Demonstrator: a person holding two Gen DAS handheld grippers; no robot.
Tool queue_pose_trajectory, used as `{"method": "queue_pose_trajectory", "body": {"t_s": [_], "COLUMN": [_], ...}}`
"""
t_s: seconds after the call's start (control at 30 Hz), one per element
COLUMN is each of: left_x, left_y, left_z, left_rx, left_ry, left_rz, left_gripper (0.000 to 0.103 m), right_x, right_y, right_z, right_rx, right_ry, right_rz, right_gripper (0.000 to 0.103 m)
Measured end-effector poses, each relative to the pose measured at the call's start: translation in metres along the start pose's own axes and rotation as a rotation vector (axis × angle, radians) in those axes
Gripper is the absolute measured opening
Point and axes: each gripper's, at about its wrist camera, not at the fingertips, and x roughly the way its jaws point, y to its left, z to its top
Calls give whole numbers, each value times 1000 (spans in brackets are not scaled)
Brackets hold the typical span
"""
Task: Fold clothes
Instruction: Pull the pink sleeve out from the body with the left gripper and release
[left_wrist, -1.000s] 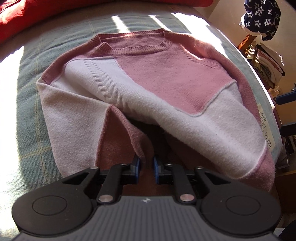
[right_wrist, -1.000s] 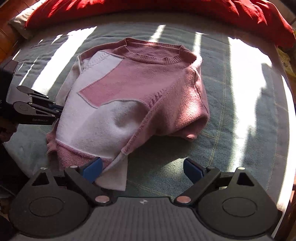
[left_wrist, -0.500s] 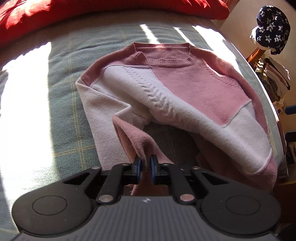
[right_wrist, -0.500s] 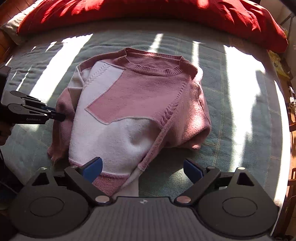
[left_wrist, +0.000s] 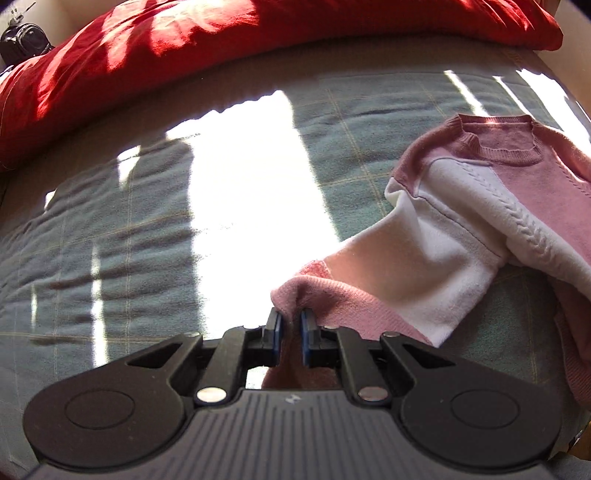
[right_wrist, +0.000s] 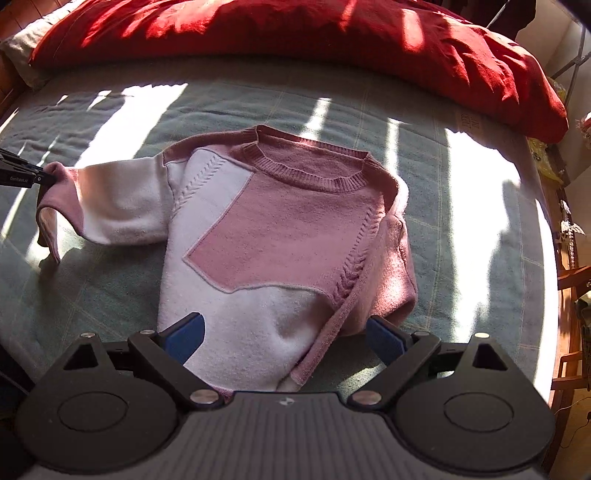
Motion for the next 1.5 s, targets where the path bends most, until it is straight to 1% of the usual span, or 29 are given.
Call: {"method": "queue_pose_trajectory", "body": {"t_s": [0.07,0.17,0.2,0.23,0.27,0.3,0.37,0.4,0.47,0.5,0.53,0.6,0.63,0.8,0.97,1.03,1.07,1.1,1.13,1.17,1.2,1.23,1.3,1.43,1.5], "left_x": [6,16,20,24,25,26,28,28,30,32,35,44,49,86,104,110,113,111,108,104,99,93,81,57,51], "left_y": [12,32,37,41,46,48,51,55,62,64,67,68,68,69,48,40,36,33,30,28,27,26,33,71,89], "left_z": [2,4,4,4,3,2,2,2,1,1,1,0,-1,-16,-22,-24,-24,-24,-24,-23,-23,-23,-24,-25,-27], "left_rx": [-8,-57,-60,-66,-82,-88,-75,-82,-118,-127,-135,-139,-143,-226,-228,-227,-225,-218,-204,-184,-159,-140,-137,-162,-152], "left_ry": [16,42,50,57,46,38,39,27,13,12,13,17,20,63,54,50,48,45,44,45,41,35,16,-15,-14], "left_rz": [30,24,17,-8,-40,-46,-27,-53,-119,-147,-168,-164,-163,-204,-229,-237,-238,-234,-235,-239,-235,-230,-211,-122,-81], "left_gripper": [1,1,1,1,2,2,1,1,8,19,23,42,45,46,48,50,49,45,25,13,7,7,7,7,7], "right_x": [-1,-2,-2,-1,-1,0,0,1,3,4,4,6,7,11,19,20,21,21,22,22,22,22,21,21,22], "right_y": [2,4,5,5,6,7,9,11,14,16,18,21,24,36,46,49,51,54,56,59,61,63,67,72,74], "right_z": [3,7,8,9,11,12,13,14,16,17,18,20,21,25,26,27,28,29,31,33,34,36,41,52,57], "right_rx": [-1,-1,-1,-1,-1,-3,-6,-8,-13,-14,-15,-14,-17,-33,-41,-42,-43,-45,-47,-51,-55,-60,-71,-91,-98], "right_ry": [0,2,4,8,12,15,21,24,29,33,36,41,42,56,87,96,98,100,102,103,103,101,97,85,78], "right_rz": [-13,-31,-37,-41,-44,-46,-49,-51,-53,-51,-48,-44,-43,-39,-52,-55,-58,-58,-60,-64,-65,-66,-66,-72,-71], "right_gripper": [96,96,96,96,96,96,96,96,96,96,96,96,96,96,96,96,96,96,96,96,96,96,96,96,96]}}
